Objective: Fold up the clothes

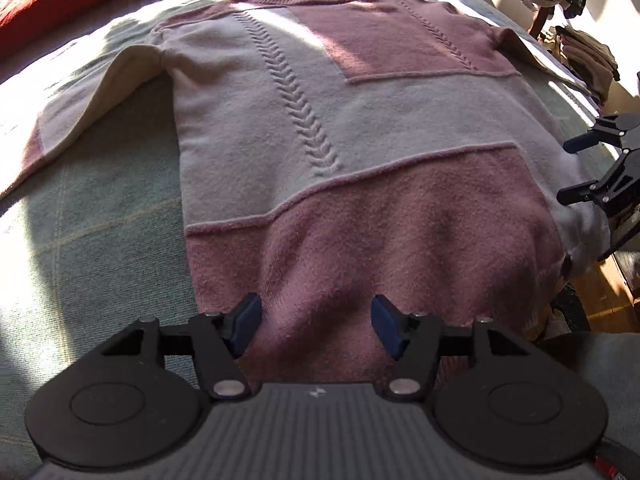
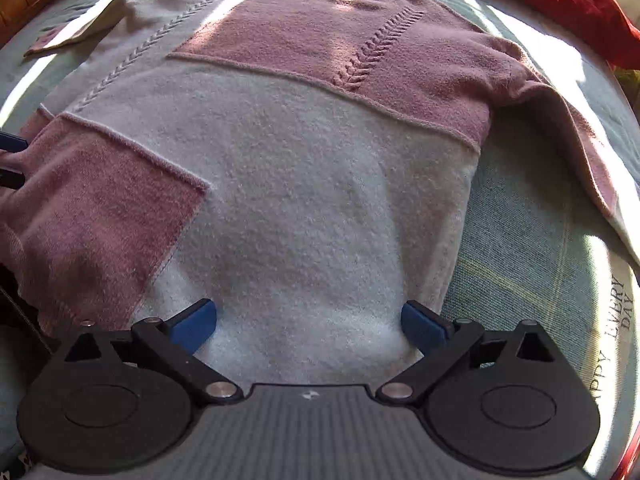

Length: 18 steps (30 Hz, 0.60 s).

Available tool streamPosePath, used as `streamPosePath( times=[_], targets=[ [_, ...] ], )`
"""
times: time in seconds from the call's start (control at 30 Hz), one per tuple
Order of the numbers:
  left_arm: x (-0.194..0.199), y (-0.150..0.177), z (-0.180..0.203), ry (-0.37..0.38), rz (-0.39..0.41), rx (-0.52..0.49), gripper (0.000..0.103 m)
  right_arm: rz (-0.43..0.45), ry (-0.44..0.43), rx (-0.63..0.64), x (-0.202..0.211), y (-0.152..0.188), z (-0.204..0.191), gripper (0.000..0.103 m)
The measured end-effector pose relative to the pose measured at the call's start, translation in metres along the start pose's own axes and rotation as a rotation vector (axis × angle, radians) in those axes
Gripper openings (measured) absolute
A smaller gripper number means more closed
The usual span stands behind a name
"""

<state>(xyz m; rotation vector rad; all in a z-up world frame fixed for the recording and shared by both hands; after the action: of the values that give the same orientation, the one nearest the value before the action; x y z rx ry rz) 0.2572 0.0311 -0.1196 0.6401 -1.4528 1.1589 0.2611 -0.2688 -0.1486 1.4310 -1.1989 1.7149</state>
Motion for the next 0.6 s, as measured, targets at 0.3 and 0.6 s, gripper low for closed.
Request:
streamPosePath(
  times=[0.3, 0.6],
  targets=[
    [-0.026, -0.062, 0.057, 0.056, 0.175, -0.298, 0.064, 0.212, -0.112, 0.217, 0.010, -0.074, -0.077, 0.100],
    [-0.019, 0.026, 0.061, 0.041, 0.049, -0.288, 0.084, 0.227, -0.083, 0.222, -0.007, -0.021, -0.077, 0.103]
  ],
)
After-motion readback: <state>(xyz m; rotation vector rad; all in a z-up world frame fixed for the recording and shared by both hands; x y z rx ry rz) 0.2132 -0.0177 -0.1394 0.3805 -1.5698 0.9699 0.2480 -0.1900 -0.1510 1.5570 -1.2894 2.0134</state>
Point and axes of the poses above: each gripper's, at about its wrist camera, not at the fingertips, and x roughly against the way its jaws point, z to its right, y to its underside, the point moved 10 cm from there along -x, roughly the way its jaws point, and after that the axes turned 5 degrees about -z, right-handed, at the moved point
